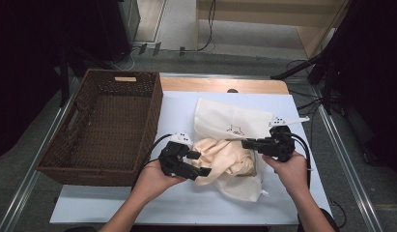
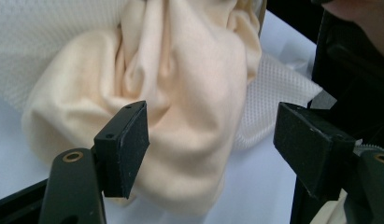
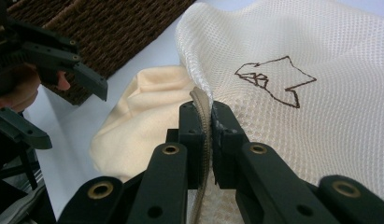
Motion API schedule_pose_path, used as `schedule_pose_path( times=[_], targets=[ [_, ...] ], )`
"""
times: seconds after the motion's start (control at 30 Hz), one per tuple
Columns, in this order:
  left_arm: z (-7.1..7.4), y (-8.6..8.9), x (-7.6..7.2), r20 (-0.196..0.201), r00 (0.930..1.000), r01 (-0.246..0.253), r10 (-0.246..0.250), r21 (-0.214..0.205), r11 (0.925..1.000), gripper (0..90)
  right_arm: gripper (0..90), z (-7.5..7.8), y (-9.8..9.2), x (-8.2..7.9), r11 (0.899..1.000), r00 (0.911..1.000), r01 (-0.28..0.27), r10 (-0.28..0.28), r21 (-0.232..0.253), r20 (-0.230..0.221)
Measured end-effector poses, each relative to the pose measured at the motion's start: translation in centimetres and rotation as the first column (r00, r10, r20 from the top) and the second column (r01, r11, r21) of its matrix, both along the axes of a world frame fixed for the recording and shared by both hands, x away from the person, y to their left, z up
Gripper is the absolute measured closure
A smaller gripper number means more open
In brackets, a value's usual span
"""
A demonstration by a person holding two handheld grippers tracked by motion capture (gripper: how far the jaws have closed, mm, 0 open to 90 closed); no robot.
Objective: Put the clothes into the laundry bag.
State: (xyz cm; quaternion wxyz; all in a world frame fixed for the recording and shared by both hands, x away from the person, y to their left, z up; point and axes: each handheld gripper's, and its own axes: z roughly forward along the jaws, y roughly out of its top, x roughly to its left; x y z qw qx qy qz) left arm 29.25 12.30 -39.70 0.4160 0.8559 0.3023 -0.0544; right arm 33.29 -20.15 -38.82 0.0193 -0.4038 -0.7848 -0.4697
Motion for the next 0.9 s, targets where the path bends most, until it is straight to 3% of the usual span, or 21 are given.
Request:
schedule_pose_path(
  times=[0.13, 0.27, 0.53, 0.6, 0.67, 0.7, 0.77, 0.9],
  targets=[
    [-0.6, 0.9, -0.5, -0.017, 0.9998, -0.013, 0.013, -0.012, 0.9998, 25.8, 84.8, -0.1, 0.1, 0.4, 1.000, 0.9997, -0.022, 0.022, 0.009, -0.006],
    [-1.0, 1.5, -1.2, -0.005, 0.9986, -0.052, 0.052, 0.028, 0.9982, 29.7, 85.1, -0.1, 0.3, 0.6, 0.999, 0.9994, -0.033, 0.033, 0.013, -0.006],
    [-2.5, 3.1, -2.5, -0.037, 0.9932, -0.110, 0.110, 0.020, 0.9937, 59.2, 85.1, -0.2, 0.3, 1.0, 0.999, 0.9993, -0.036, 0.036, 0.027, -0.013],
    [-2.9, 3.5, -2.7, -0.029, 0.9929, -0.114, 0.116, 0.047, 0.9923, 69.6, 85.1, -0.2, 0.3, 1.0, 0.999, 0.9992, -0.036, 0.037, 0.028, -0.015],
    [-3.7, 3.8, -2.7, -0.040, 0.9883, -0.145, 0.147, 0.051, 0.9881, 81.2, 85.1, -0.2, 0.3, 1.0, 0.999, 0.9992, -0.036, 0.037, 0.027, -0.014],
    [-4.2, 3.8, -2.5, -0.048, 0.9875, -0.146, 0.151, 0.082, 0.9858, 87.2, 85.1, -0.2, 0.3, 1.0, 0.999, 0.9992, -0.036, 0.036, 0.027, -0.014],
    [-5.0, 3.5, -2.2, -0.040, 0.9867, -0.153, 0.158, 0.113, 0.9818, 90.0, 85.1, -0.2, 0.3, 0.9, 0.999, 0.9992, -0.036, 0.037, 0.027, -0.015],
    [-5.9, 2.3, -1.5, -0.043, 0.9858, -0.157, 0.162, 0.102, 0.9822, 90.0, 85.1, -0.2, 0.2, 0.9, 0.999, 0.9993, -0.036, 0.036, 0.025, -0.011]
  ],
)
